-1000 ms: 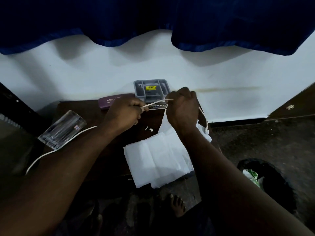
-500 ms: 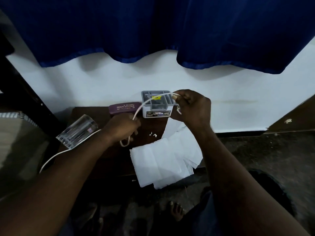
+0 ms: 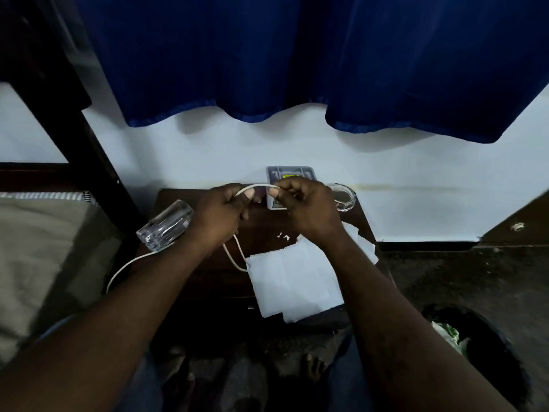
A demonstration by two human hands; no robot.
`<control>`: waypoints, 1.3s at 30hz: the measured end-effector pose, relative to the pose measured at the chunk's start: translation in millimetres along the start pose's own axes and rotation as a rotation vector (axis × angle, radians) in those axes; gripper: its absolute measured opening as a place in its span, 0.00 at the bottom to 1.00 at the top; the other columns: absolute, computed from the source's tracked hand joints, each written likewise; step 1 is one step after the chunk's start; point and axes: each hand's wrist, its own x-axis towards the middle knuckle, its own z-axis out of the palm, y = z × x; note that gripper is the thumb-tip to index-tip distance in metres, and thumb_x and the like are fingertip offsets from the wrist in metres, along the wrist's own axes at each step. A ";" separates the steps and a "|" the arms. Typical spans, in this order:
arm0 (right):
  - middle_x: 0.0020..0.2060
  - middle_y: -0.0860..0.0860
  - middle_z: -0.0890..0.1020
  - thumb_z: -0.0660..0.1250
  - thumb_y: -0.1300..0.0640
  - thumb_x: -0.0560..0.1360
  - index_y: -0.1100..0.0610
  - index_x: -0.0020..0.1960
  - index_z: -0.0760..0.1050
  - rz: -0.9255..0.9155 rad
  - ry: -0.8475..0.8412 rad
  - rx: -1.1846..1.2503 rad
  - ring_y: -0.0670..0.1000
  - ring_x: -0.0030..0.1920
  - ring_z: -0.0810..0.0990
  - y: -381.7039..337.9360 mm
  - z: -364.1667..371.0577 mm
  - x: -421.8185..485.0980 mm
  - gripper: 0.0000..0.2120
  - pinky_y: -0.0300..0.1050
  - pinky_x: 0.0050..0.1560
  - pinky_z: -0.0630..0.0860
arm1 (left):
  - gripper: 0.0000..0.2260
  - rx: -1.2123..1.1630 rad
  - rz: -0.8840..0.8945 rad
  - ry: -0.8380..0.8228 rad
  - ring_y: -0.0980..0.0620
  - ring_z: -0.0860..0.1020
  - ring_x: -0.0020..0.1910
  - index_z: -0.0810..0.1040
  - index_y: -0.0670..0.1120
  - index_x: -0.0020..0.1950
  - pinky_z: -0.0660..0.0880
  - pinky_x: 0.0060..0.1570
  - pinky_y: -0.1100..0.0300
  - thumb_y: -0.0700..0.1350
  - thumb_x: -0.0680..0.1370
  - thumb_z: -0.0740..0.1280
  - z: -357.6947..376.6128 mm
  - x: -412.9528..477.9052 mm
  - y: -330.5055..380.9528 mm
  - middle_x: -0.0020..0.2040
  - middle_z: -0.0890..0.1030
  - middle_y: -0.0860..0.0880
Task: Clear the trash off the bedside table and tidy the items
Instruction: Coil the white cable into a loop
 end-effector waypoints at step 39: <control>0.52 0.61 0.86 0.59 0.76 0.79 0.65 0.51 0.77 0.458 0.088 1.298 0.59 0.54 0.86 6.2 43.2 57.4 0.12 0.48 0.62 0.80 | 0.16 0.259 -0.032 -0.354 0.60 0.77 0.25 0.81 0.52 0.37 0.72 0.32 0.61 0.52 0.83 0.64 29.2 42.7 -22.0 0.33 0.84 0.51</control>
